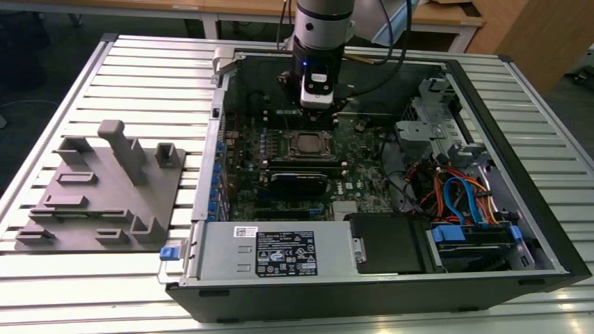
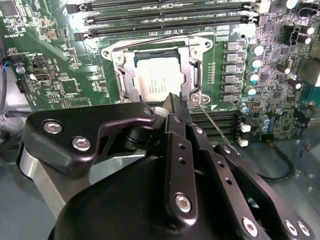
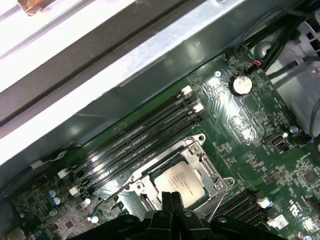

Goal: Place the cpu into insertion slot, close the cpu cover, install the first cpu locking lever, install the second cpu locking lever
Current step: 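Install the first cpu locking lever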

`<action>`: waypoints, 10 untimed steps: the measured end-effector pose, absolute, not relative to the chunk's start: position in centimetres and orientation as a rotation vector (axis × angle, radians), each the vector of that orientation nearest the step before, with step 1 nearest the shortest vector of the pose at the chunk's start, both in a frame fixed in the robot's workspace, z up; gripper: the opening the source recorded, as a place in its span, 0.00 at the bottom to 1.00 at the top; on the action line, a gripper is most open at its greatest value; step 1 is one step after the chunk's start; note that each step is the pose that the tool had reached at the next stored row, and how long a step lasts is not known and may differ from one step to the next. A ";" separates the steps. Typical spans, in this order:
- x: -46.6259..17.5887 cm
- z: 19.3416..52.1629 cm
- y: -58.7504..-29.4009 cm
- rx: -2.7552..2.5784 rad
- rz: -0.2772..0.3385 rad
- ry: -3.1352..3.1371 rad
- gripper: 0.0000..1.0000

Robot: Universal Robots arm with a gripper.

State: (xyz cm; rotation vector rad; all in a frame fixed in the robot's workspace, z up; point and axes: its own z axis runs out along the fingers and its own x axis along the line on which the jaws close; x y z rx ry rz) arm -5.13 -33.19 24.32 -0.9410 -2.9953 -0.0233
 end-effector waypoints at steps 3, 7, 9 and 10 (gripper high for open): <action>-5.5 24.3 -33.2 -0.941 -0.026 -3.001 0.10; -5.9 24.3 -33.2 -0.942 -0.030 -3.007 0.10; -6.0 24.3 -33.2 -0.942 -0.030 -3.009 0.10; -6.0 24.3 -33.2 -0.942 -0.030 -3.009 0.10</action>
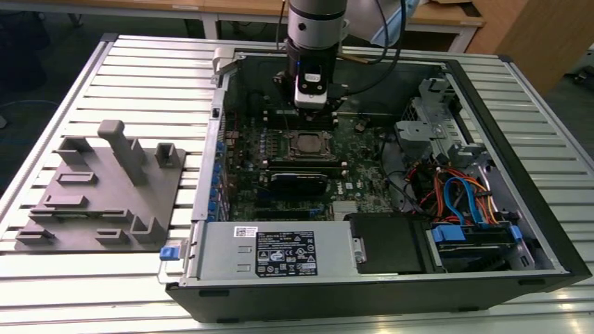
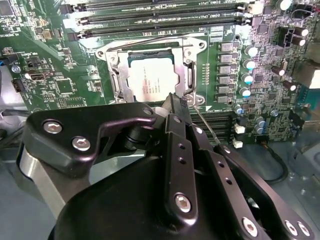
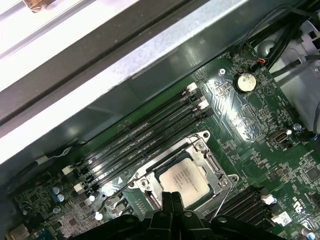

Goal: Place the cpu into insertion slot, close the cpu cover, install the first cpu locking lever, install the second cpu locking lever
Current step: 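Install the first cpu locking lever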

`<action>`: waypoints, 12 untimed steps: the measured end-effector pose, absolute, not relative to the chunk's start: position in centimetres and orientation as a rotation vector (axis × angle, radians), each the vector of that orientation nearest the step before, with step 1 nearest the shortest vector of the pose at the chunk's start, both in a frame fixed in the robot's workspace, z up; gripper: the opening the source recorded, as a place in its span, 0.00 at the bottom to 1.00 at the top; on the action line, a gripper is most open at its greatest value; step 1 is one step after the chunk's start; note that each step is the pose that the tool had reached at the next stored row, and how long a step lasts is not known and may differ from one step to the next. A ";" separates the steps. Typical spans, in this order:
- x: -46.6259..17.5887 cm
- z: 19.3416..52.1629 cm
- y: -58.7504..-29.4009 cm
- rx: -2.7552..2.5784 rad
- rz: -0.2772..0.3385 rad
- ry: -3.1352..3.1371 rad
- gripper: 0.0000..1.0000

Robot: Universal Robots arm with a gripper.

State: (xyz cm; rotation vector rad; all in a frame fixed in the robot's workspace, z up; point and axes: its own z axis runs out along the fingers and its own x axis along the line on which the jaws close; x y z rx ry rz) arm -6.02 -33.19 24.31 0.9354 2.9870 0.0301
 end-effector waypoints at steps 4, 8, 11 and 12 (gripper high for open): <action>-6.0 24.3 -33.2 0.935 0.030 2.987 0.10; -6.0 24.3 -33.2 0.935 0.030 2.987 0.10; -6.0 24.3 -33.2 0.923 0.030 2.991 0.10; -6.0 24.3 -33.2 0.906 0.030 2.996 0.10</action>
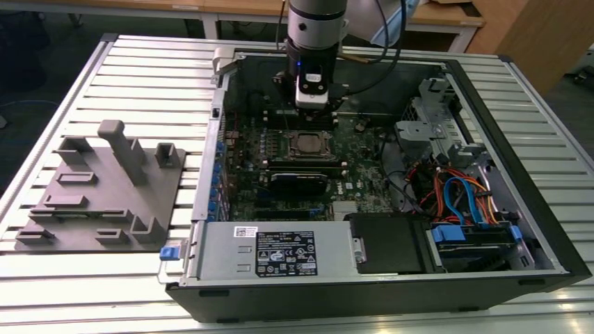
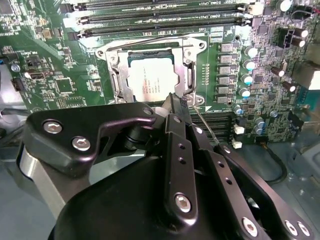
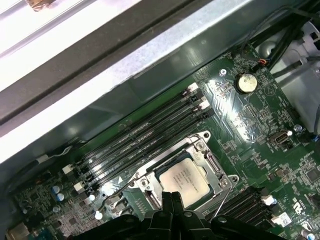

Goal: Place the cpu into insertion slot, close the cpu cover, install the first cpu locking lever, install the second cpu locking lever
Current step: 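Install the first cpu locking lever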

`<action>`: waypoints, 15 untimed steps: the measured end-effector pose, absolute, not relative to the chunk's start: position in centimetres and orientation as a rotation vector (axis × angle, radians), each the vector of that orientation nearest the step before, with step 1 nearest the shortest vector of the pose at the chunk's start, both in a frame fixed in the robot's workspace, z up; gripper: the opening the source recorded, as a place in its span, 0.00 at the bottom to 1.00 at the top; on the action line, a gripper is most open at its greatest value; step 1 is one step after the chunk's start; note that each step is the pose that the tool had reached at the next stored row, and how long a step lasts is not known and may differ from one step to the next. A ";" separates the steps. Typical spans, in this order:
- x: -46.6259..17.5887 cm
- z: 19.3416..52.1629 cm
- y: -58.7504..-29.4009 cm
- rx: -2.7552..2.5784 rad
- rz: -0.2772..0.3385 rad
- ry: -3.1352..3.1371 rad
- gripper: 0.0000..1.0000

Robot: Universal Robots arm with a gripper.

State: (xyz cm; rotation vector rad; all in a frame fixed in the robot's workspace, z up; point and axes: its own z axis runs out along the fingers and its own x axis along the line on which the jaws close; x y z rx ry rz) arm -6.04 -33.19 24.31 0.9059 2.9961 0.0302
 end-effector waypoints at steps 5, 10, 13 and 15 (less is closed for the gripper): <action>-6.0 24.3 -33.2 0.803 0.031 3.026 0.10; -6.0 24.3 -33.2 0.682 0.032 3.056 0.10; -6.1 24.3 -33.2 0.660 0.033 3.057 0.10; -6.1 24.4 -33.2 0.653 0.034 3.057 0.10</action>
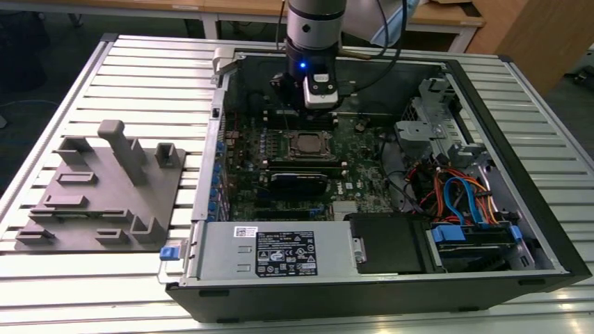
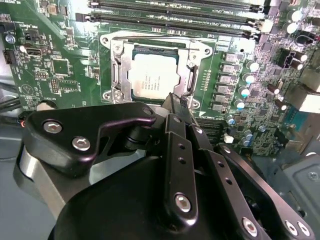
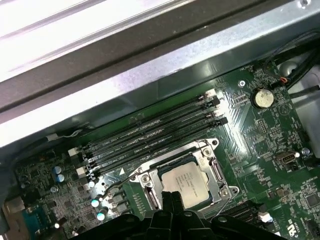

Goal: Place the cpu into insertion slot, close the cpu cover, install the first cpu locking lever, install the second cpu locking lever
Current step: 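Install the first cpu locking lever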

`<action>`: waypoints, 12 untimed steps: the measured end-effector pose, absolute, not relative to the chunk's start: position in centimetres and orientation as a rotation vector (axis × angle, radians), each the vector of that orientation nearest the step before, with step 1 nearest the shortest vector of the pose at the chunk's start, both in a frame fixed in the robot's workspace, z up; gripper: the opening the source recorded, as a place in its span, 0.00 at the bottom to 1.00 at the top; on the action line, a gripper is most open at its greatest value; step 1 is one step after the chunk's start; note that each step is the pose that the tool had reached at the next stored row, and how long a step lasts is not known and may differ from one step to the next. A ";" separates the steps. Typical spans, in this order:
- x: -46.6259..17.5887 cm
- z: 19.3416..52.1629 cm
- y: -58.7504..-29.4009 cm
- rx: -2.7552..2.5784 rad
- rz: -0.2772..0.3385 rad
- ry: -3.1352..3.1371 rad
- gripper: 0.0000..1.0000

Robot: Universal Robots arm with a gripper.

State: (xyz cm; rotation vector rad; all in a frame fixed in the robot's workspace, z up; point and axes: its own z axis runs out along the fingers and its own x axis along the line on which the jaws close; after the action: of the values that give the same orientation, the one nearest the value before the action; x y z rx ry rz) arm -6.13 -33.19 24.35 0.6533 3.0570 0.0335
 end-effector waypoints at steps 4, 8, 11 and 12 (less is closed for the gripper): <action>-6.2 24.4 -33.2 0.629 0.035 3.061 0.10; -6.2 24.4 -33.2 0.537 0.035 3.079 0.10; -6.2 24.4 -33.2 0.460 0.036 3.092 0.10; -6.2 24.4 -33.2 0.433 0.037 3.096 0.10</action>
State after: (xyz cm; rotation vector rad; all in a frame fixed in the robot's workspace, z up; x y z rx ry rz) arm -6.17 -33.19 24.37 0.4328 3.0963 0.0366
